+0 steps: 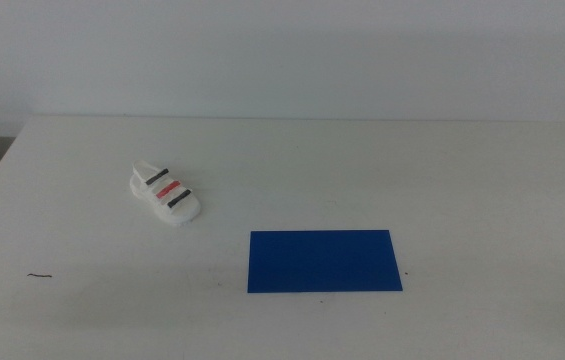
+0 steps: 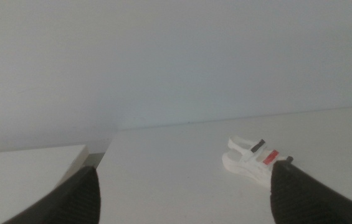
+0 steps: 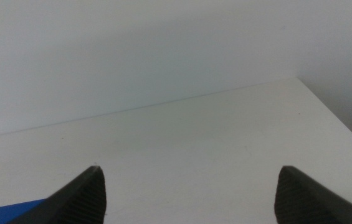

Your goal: Use one arm to grab the shoe from the table and place it on the mat.

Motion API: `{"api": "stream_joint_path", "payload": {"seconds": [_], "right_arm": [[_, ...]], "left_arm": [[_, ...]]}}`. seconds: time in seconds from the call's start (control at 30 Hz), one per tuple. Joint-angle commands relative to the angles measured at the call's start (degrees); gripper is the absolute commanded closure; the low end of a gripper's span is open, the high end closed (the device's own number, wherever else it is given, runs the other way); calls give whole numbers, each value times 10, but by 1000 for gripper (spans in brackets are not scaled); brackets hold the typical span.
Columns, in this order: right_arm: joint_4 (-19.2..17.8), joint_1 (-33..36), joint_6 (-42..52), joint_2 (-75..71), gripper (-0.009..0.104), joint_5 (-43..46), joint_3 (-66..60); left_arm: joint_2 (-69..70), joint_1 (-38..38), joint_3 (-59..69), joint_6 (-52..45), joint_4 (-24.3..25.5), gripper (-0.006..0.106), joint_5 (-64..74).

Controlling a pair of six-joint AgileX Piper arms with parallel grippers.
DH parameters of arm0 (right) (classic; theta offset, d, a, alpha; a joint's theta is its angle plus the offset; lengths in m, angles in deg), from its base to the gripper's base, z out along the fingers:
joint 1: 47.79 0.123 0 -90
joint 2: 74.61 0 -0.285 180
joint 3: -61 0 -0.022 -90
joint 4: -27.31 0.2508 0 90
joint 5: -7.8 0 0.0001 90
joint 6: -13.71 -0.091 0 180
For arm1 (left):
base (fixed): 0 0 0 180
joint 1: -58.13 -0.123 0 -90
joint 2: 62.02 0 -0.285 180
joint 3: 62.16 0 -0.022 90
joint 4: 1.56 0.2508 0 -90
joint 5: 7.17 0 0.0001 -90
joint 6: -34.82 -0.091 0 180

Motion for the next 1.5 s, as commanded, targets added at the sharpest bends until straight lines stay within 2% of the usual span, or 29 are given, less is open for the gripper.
{"api": "stream_joint_path", "payload": {"seconds": [0.0,0.13,0.33,0.5,0.6,0.8,0.87,1.03,1.2,1.3,1.47], "right_arm": [[-3,0,3,-3,16,4,-1],[-3,0,3,-3,16,4,-1],[-3,0,3,-3,16,4,-1],[-3,0,3,-3,16,4,-1],[-3,0,3,-3,16,4,-1],[-3,0,3,-3,16,4,-1],[-3,0,3,-3,16,4,-1],[-3,0,3,-3,16,4,-1],[-3,0,3,-3,16,4,-1],[-3,0,3,-3,16,4,-1],[-3,0,3,-3,16,4,-1]], "left_arm": [[3,-1,0,9,-12,7,-7],[-132,-1,-92,65,-61,7,28],[-463,-1,-389,73,-91,7,218],[-689,-1,-605,195,-92,7,334],[-803,17,-712,298,-63,7,414],[-986,81,-902,578,39,7,545],[-1037,97,-950,610,54,7,580],[-1127,114,-1027,635,46,7,625],[-1179,112,-1032,657,46,7,627],[-1205,112,-1032,663,66,7,589],[-1239,112,-1032,708,72,7,573]]}}
